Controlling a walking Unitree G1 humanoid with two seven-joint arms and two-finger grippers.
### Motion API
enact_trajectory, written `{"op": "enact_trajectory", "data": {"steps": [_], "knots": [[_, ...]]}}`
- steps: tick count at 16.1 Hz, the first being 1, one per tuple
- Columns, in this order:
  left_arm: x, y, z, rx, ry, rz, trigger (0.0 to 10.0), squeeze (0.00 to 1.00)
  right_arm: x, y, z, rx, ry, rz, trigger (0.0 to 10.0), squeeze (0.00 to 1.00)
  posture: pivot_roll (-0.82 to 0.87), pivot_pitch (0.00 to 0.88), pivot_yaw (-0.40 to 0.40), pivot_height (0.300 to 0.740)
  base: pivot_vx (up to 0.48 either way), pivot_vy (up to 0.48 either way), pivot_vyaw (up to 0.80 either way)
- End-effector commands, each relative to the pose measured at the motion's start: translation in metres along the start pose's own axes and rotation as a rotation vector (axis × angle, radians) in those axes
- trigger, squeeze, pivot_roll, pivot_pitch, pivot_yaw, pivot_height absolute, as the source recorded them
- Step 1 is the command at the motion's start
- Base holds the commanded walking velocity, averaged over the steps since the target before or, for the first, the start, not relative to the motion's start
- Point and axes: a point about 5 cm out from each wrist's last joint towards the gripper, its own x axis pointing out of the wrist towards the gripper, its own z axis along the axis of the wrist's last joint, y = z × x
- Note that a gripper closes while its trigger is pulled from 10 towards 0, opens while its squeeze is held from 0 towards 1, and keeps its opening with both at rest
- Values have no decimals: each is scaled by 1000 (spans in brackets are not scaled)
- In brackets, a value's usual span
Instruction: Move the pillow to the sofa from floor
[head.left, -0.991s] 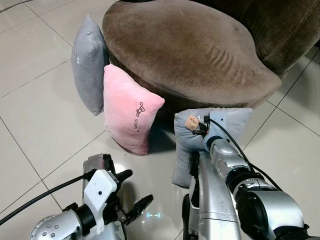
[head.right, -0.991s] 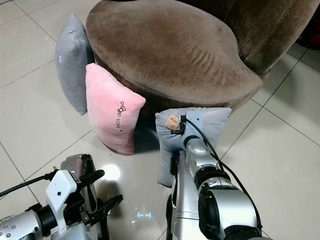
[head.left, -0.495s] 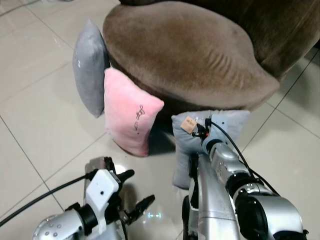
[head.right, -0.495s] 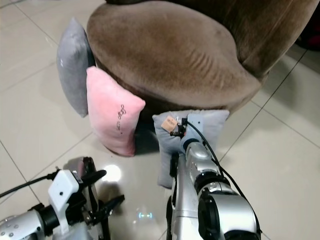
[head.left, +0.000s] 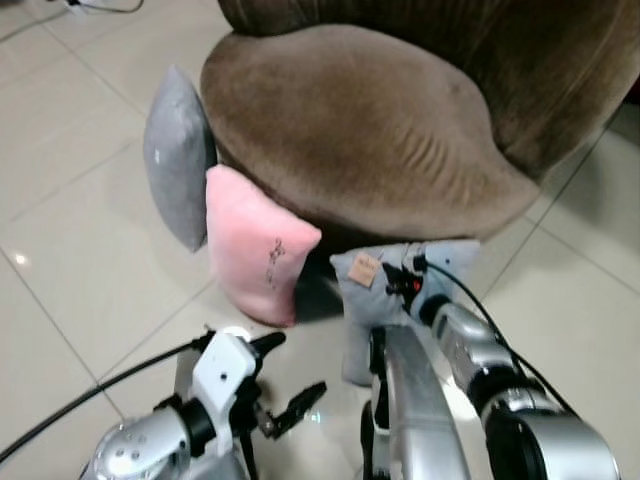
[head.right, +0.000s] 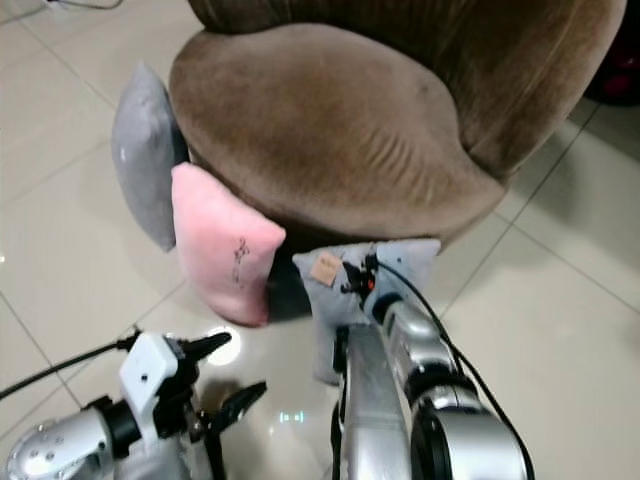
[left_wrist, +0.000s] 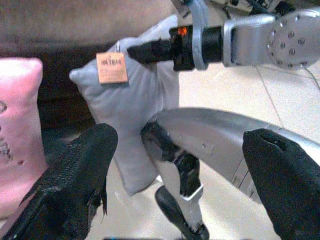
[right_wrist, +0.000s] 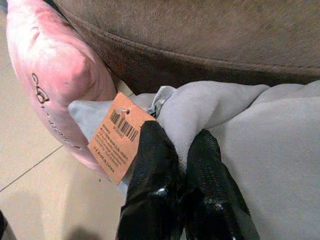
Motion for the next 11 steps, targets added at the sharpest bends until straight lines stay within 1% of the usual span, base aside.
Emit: {"op": "enact_trajectory", "data": {"steps": [1, 3, 5, 8, 9, 11], "knots": [[1, -3, -7, -15, 23, -9, 10000, 0, 2, 3, 12, -22, -61, 34, 10000, 0, 5, 212, -48, 604, 0, 0, 0], [4, -3, -8, -14, 20, -15, 10000, 0, -4, -2, 8, -15, -71, 23, 10000, 0, -8, 204, -42, 624, 0, 0, 0], [5, -4, -9, -14, 19, -21, 10000, 0, -7, -2, 5, -9, -79, 28, 10000, 0, -12, 199, -38, 638, 0, 0, 0], [7, -2, -10, -8, 14, -17, 10000, 0, -18, -3, 7, 5, -128, 40, 10000, 0, -20, 175, -35, 663, 0, 0, 0], [9, 1, -8, -7, -8, 7, 10000, 0, -28, -3, 13, 18, -172, 53, 10000, 0, -28, 147, -29, 673, 0, 0, 0], [14, 8, -2, -2, -49, 38, 10000, 0, -46, 3, 24, 27, -238, 90, 10000, 0, -41, 113, -12, 693, 0, 0, 0]]}}
